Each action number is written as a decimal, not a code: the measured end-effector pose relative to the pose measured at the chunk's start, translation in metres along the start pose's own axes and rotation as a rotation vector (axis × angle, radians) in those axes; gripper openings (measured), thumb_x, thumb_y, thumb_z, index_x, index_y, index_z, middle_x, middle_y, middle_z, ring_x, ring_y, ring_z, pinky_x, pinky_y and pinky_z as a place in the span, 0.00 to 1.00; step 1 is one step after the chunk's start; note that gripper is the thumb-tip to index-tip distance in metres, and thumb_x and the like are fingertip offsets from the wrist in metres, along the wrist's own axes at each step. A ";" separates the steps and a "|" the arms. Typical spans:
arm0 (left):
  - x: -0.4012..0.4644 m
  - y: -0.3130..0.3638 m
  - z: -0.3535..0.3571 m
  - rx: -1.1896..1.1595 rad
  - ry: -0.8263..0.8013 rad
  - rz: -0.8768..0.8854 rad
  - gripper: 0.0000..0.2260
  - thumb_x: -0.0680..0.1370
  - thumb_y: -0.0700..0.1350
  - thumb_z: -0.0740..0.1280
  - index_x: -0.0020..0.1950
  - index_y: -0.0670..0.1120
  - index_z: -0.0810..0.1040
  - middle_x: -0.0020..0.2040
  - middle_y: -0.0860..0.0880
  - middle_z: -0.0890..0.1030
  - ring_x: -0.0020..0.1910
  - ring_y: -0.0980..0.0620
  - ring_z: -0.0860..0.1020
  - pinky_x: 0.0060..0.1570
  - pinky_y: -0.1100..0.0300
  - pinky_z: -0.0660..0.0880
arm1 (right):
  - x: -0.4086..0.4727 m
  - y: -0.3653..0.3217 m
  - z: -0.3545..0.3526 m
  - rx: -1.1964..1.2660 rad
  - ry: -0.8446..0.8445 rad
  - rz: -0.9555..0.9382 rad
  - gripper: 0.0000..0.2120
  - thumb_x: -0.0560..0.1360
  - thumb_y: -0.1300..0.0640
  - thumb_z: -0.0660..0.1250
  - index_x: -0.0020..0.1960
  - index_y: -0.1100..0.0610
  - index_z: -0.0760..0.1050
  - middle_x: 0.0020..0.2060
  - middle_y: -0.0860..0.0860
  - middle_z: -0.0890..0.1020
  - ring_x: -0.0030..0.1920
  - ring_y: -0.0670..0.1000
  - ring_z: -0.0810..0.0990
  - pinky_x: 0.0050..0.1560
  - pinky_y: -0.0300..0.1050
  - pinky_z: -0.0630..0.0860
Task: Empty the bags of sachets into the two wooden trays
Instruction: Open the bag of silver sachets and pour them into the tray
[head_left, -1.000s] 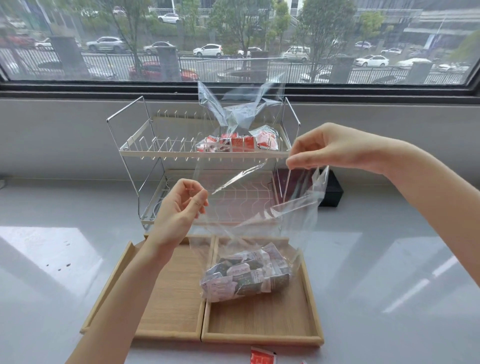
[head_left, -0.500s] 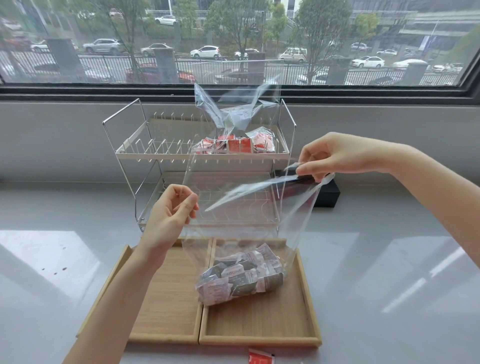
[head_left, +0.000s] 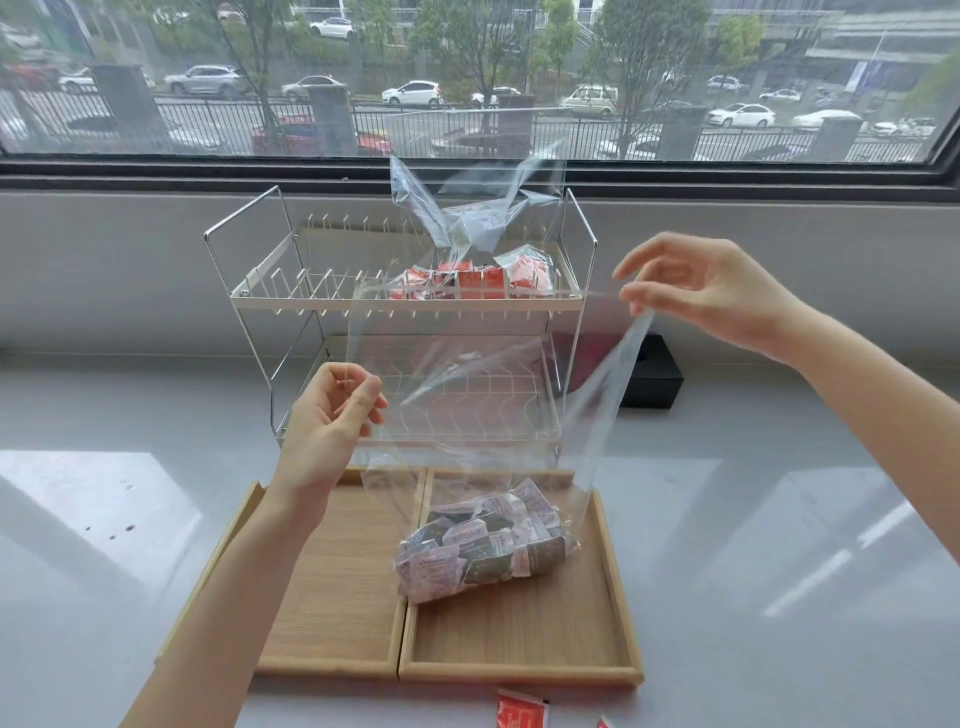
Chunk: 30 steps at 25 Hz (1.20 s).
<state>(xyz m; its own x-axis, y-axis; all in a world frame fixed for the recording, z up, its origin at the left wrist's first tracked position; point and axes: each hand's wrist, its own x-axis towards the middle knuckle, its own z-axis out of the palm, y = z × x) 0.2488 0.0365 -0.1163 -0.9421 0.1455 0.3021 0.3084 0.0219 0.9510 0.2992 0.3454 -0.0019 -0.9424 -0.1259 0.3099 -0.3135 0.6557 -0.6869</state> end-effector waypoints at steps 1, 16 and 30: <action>0.001 0.000 0.002 -0.009 0.024 -0.004 0.07 0.77 0.44 0.62 0.40 0.54 0.72 0.31 0.59 0.79 0.32 0.63 0.76 0.33 0.73 0.72 | -0.002 0.007 0.002 0.091 0.098 -0.008 0.08 0.72 0.54 0.67 0.49 0.44 0.74 0.40 0.46 0.81 0.41 0.37 0.80 0.50 0.31 0.74; -0.026 -0.086 0.026 0.209 -0.174 -0.377 0.43 0.65 0.60 0.66 0.74 0.50 0.51 0.73 0.49 0.63 0.68 0.56 0.64 0.64 0.59 0.66 | -0.053 0.121 0.184 0.252 -0.179 0.679 0.36 0.74 0.49 0.65 0.74 0.56 0.51 0.71 0.55 0.65 0.68 0.52 0.68 0.67 0.43 0.65; -0.071 -0.133 0.037 0.872 -0.200 -0.349 0.19 0.74 0.56 0.62 0.57 0.44 0.74 0.51 0.46 0.79 0.53 0.45 0.77 0.41 0.59 0.66 | -0.076 0.141 0.223 -0.232 -0.173 0.626 0.15 0.79 0.52 0.53 0.34 0.51 0.63 0.37 0.58 0.79 0.49 0.60 0.79 0.63 0.51 0.60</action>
<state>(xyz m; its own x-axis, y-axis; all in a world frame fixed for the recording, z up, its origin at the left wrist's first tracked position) 0.2796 0.0598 -0.2665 -0.9843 0.1557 -0.0827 0.0800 0.8125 0.5774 0.3007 0.2815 -0.2687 -0.9489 0.2243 -0.2222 0.3112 0.7835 -0.5379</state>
